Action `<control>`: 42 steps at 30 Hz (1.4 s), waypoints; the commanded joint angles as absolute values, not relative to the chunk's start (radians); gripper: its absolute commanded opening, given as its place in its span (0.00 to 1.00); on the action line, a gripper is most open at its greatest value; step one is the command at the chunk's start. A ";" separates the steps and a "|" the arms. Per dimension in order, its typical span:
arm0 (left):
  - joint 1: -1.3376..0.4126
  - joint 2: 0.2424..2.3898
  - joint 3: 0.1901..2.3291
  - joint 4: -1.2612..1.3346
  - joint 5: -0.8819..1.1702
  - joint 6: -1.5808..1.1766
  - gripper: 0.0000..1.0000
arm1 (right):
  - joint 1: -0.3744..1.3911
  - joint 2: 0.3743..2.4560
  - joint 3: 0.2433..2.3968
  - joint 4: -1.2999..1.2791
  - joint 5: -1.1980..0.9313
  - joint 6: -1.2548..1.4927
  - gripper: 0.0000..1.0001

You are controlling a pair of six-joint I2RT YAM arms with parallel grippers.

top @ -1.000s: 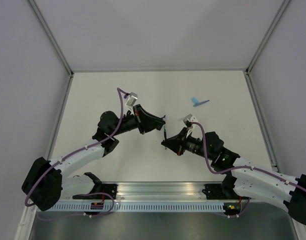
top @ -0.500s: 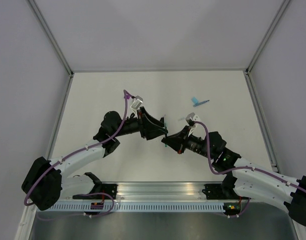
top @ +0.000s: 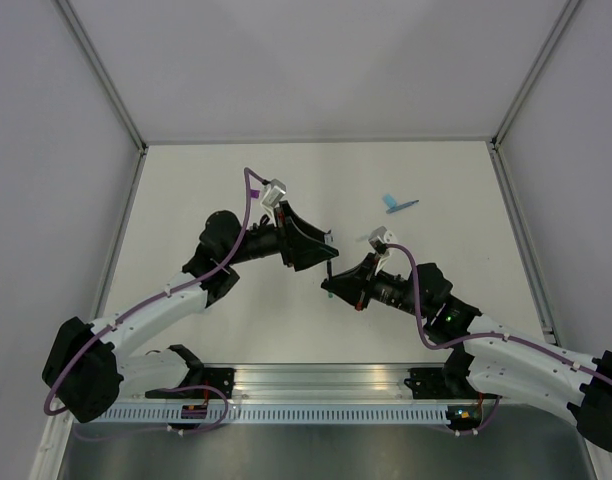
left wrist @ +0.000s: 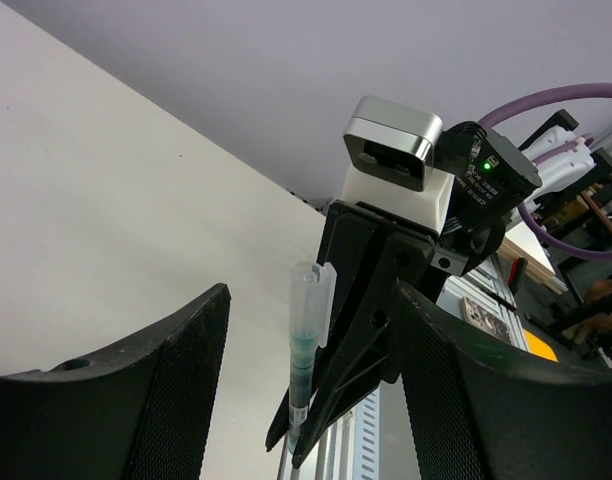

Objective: Insert the pens into the pen caps

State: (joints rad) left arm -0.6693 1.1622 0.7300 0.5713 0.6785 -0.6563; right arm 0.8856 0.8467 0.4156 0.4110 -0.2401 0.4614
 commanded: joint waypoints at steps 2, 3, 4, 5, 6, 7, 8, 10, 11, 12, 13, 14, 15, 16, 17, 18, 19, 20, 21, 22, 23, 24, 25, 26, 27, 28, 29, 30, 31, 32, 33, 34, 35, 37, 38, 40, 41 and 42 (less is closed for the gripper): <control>-0.670 1.143 0.782 0.566 0.657 -0.620 0.69 | 0.884 0.850 0.454 0.469 -0.268 0.469 0.00; -0.670 1.141 0.787 0.563 0.657 -0.618 0.68 | 0.884 0.850 0.454 0.469 -0.271 0.471 0.00; -0.672 1.141 0.787 0.561 0.654 -0.614 0.68 | 0.884 0.850 0.454 0.469 -0.273 0.472 0.00; -0.670 1.140 0.788 0.560 0.653 -0.614 0.67 | 0.884 0.851 0.456 0.469 -0.275 0.472 0.00; -0.672 1.140 0.790 0.560 0.652 -0.611 0.66 | 0.884 0.853 0.456 0.469 -0.278 0.472 0.00; -0.672 1.140 0.790 0.558 0.649 -0.609 0.66 | 0.884 0.854 0.456 0.469 -0.278 0.472 0.00; -0.672 1.141 0.792 0.558 0.650 -0.609 0.66 | 0.884 0.856 0.456 0.469 -0.278 0.471 0.00; -0.670 1.140 0.793 0.555 0.650 -0.606 0.63 | 0.884 0.857 0.456 0.471 -0.278 0.474 0.00; -0.672 1.138 0.792 0.555 0.650 -0.604 0.60 | 0.884 0.859 0.457 0.471 -0.278 0.474 0.00; -0.672 1.138 0.792 0.554 0.652 -0.601 0.58 | 0.884 0.862 0.456 0.472 -0.279 0.474 0.00; -0.672 1.138 0.790 0.552 0.653 -0.600 0.54 | 0.884 0.861 0.457 0.472 -0.278 0.472 0.00; -0.672 1.138 0.787 0.552 0.657 -0.600 0.49 | 0.882 0.859 0.457 0.471 -0.278 0.472 0.00; -0.670 1.138 0.781 0.551 0.663 -0.598 0.37 | 0.882 0.859 0.456 0.472 -0.276 0.474 0.00; -0.672 1.138 0.778 0.552 0.669 -0.598 0.30 | 0.884 0.859 0.456 0.472 -0.276 0.472 0.00; -0.672 1.137 0.773 0.552 0.676 -0.600 0.18 | 0.884 0.858 0.457 0.471 -0.275 0.474 0.00; -0.672 1.135 0.762 0.549 0.687 -0.603 0.11 | 0.884 0.854 0.460 0.468 -0.272 0.466 0.00; -0.670 1.134 0.756 0.543 0.695 -0.604 0.05 | 0.884 0.850 0.465 0.463 -0.264 0.463 0.00; -0.670 1.129 0.737 0.545 0.696 -0.609 0.02 | 0.884 0.845 0.478 0.447 -0.258 0.459 0.00; -0.672 1.120 0.729 0.545 0.699 -0.617 0.02 | 0.884 0.832 0.491 0.433 -0.255 0.450 0.00; -0.670 1.114 0.718 0.545 0.701 -0.621 0.02 | 0.884 0.821 0.512 0.410 -0.252 0.443 0.00; -0.670 1.111 0.704 0.543 0.703 -0.624 0.02 | 0.884 0.810 0.521 0.402 -0.250 0.437 0.00; -0.672 1.108 0.700 0.540 0.710 -0.635 0.02 | 0.884 0.787 0.531 0.391 -0.238 0.433 0.00; -0.672 1.108 0.695 0.545 0.719 -0.643 0.02 | 0.884 0.779 0.555 0.358 -0.223 0.420 0.00; -0.672 1.109 0.690 0.549 0.730 -0.650 0.02 | 0.884 0.775 0.569 0.341 -0.210 0.408 0.00; -0.672 1.112 0.689 0.552 0.750 -0.673 0.02 | 0.884 0.776 0.583 0.328 -0.195 0.396 0.00; -0.670 1.117 0.689 0.555 0.759 -0.684 0.02 | 0.884 0.781 0.595 0.312 -0.186 0.388 0.00; -0.672 1.127 0.684 0.570 0.771 -0.696 0.02 | 0.884 0.785 0.619 0.302 -0.181 0.377 0.00; -0.672 1.134 0.684 0.575 0.793 -0.718 0.02 | 0.882 0.799 0.635 0.295 -0.178 0.371 0.00; -0.672 1.137 0.681 0.580 0.801 -0.724 0.02 | 0.884 0.802 0.659 0.285 -0.173 0.367 0.00; -0.672 1.138 0.669 0.595 0.804 -0.732 0.02 | 0.884 0.807 0.672 0.282 -0.164 0.356 0.00; -0.670 1.137 0.661 0.604 0.808 -0.742 0.02 | 0.884 0.816 0.683 0.282 -0.154 0.350 0.00; -0.672 1.135 0.654 0.613 0.807 -0.745 0.02 | 0.884 0.822 0.707 0.281 -0.146 0.341 0.00; -0.670 1.134 0.644 0.618 0.807 -0.747 0.02 | 0.884 0.831 0.721 0.275 -0.146 0.322 0.00; -0.670 1.132 0.641 0.608 0.805 -0.741 0.02 | 0.884 0.864 0.771 0.243 -0.129 0.311 0.00; -0.670 1.132 0.641 0.601 0.807 -0.739 0.02 | 0.884 0.871 0.787 0.230 -0.120 0.302 0.00; -0.670 1.129 0.638 0.594 0.805 -0.738 0.02 | 0.884 0.881 0.820 0.219 -0.098 0.273 0.00; -0.670 1.131 0.634 0.595 0.796 -0.747 0.02 | 0.882 0.885 0.831 0.218 -0.083 0.264 0.00; -0.672 1.131 0.634 0.595 0.793 -0.752 0.02 | 0.881 0.888 0.845 0.213 -0.075 0.255 0.00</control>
State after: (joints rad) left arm -0.6422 1.1183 0.6857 0.7158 0.6586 -0.7044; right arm 0.8959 0.9009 0.6987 -0.0021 -0.2169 0.3107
